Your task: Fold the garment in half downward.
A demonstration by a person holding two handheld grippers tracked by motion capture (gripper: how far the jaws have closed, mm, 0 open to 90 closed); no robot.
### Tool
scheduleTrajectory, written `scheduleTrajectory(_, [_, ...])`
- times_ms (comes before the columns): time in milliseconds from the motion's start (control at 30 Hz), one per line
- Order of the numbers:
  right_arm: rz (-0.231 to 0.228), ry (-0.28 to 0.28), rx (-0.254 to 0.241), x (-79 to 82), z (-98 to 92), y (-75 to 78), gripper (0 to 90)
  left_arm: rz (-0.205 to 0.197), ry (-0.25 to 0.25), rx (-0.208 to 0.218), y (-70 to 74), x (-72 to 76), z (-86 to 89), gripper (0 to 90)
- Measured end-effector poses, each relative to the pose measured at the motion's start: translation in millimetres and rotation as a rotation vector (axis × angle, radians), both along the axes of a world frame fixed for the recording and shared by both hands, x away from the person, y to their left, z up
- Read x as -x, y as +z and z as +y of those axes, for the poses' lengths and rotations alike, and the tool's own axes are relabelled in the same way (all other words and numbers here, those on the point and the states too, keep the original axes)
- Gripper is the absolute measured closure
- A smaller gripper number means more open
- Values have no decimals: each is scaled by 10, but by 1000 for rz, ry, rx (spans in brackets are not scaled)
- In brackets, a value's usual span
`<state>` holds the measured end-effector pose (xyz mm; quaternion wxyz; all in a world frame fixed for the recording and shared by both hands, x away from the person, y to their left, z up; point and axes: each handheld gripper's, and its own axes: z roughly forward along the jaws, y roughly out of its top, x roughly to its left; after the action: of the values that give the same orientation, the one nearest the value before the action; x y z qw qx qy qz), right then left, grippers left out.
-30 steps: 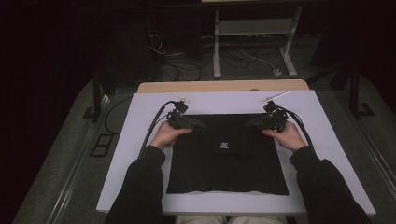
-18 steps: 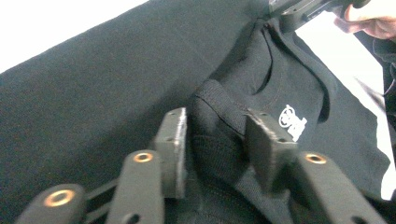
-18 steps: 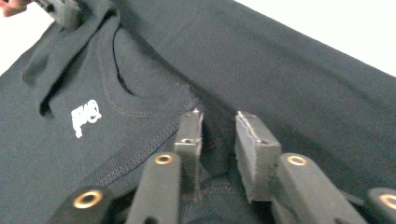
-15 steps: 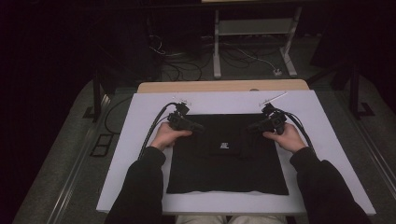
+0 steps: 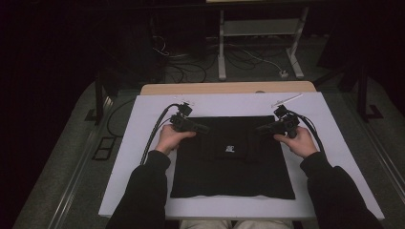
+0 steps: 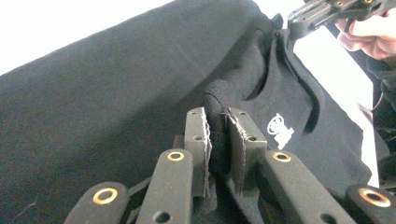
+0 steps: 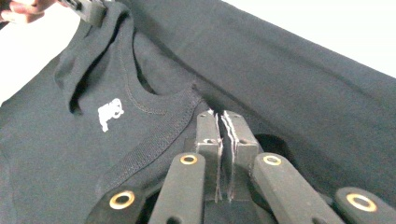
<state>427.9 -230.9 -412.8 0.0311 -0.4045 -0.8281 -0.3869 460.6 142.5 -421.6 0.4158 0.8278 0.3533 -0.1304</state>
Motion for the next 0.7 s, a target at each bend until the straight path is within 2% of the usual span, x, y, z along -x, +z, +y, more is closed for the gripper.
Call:
scheduleTrajectory(100, [-10, -2, -18, 29, -22, 45, 846, -12, -3, 9, 24, 24, -7, 768])
scheduleTrajectory(200, [-15, -3, -27, 54, -38, 67, 846, -17, -8, 36, 24, 51, -19, 749])
scheduleTrajectory(300, [-15, -9, -32, 76, -52, 79, 846, -18, -14, 38, 22, 77, -42, 731])
scheduleTrajectory(367, [-19, -10, -42, 93, -61, 82, 846, -38, -21, 45, 42, 98, -54, 721])
scheduleTrajectory(600, [-32, -5, -34, 174, -62, 115, 848, -63, -79, 43, 108, 198, -125, 779])
scheduleTrajectory(700, [-30, -7, -35, 204, -78, 122, 848, -78, -93, 22, 145, 260, -158, 829])
